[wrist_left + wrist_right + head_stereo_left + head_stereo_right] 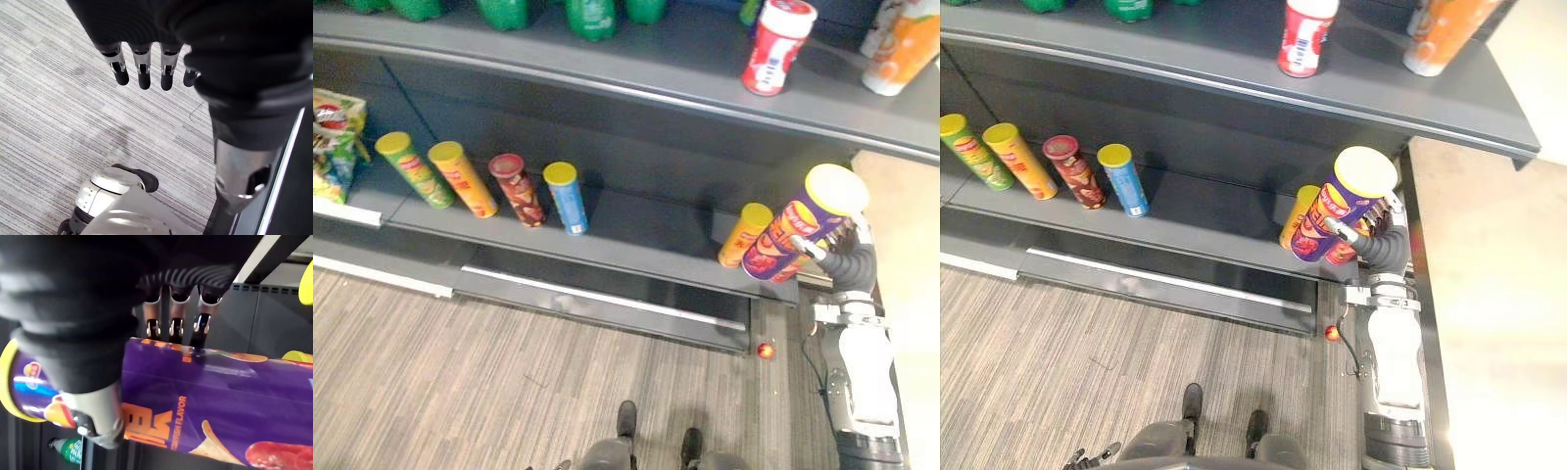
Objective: Put the gum and the chips on the shelf.
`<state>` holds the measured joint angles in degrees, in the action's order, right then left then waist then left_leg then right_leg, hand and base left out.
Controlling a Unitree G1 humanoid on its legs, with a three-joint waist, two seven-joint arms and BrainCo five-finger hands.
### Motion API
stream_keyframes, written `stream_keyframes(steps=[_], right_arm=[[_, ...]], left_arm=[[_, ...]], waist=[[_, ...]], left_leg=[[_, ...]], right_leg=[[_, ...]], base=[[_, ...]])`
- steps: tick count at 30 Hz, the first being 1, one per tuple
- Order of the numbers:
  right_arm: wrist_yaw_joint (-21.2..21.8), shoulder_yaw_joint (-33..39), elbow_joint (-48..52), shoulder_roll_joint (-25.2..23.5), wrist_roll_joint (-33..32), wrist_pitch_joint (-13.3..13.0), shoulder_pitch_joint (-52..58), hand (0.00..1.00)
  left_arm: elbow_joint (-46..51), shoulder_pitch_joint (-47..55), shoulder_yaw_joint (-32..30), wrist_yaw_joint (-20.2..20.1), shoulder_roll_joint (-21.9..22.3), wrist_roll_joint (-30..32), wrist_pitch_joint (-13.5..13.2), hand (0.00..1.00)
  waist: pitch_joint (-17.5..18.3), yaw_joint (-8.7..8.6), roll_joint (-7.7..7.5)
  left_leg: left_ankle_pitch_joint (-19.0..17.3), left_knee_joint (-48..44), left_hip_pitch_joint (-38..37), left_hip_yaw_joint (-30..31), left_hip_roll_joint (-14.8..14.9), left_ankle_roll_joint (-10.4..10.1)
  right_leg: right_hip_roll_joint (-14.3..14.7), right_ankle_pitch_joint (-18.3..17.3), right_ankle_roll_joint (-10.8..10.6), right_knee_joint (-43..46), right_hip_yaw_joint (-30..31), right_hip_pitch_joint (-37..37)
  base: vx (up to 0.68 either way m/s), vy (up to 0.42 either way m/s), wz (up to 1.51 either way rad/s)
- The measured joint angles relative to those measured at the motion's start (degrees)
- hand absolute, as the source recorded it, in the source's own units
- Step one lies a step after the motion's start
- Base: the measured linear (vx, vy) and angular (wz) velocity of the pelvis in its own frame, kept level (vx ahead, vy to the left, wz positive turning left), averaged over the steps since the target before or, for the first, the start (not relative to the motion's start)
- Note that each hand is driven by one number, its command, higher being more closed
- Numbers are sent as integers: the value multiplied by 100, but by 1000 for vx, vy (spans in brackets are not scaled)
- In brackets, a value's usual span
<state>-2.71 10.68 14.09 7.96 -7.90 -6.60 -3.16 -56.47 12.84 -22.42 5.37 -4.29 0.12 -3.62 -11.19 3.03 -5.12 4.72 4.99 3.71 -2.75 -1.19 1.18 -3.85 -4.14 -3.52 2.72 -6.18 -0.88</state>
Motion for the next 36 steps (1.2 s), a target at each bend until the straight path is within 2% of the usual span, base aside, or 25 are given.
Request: stream_keyframes(steps=[3, 8, 19, 23, 26, 30, 36], right_arm=[[-47, -23, -162, -1, 11, 4, 0, 100], [-54, -202, -178, 0, 50, 6, 2, 100], [56, -1802, -696, -14, 136, 13, -441, 100], [18, -2066, -895, -183, 134, 17, -850, 100], [-59, -2355, -902, -234, 134, 15, -1218, 100], [-117, -2571, -1053, -396, 142, 13, -1661, 100], [-673, -2444, -1666, -646, 656, 33, -2304, 100]], left_arm=[[-4, -3, 0, 0, 33, 1, -4, 0], [-7, -30, 1, 0, 34, 4, -5, 0], [-56, -85, 161, 71, 12, 2, -9, 0], [-46, -357, 309, 102, -17, 0, -18, 0], [188, -494, 532, 131, 12, -7, -50, 0], [405, -576, 699, 179, 21, -99, -121, 0], [878, -832, 895, 412, 22, -428, -129, 0]], waist=[[65, -117, 3], [75, -145, 18], [213, -89, 80], [168, 52, 126], [41, 205, 251], [-188, 265, 356], [-662, 516, 488]], left_leg=[[-9, 41, -87, -132, 17, -13], [-33, 46, -104, -180, 41, -48], [48, 47, 4, 26, 32, -67], [183, 45, 249, 342, 11, -85], [273, 45, 422, 574, -8, -126], [367, 44, 571, 820, -20, -204], [562, 43, 892, 1210, -24, -369]], right_leg=[[7, 8, -12, -10, 111, 11], [27, 36, -21, -38, 176, 11], [24, 42, -20, -60, -44, -6], [24, 43, -19, -23, -358, -123], [14, 33, -6, 50, -603, -219], [8, -19, 52, 204, -829, -343], [-81, -377, 144, 946, -1188, -844]], base=[[10, -10, -22], [-12, -3, -8], [0, -4, 9], [-14, -11, 41], [-25, -12, 37], [-45, -21, 32], [-39, -65, 33]])
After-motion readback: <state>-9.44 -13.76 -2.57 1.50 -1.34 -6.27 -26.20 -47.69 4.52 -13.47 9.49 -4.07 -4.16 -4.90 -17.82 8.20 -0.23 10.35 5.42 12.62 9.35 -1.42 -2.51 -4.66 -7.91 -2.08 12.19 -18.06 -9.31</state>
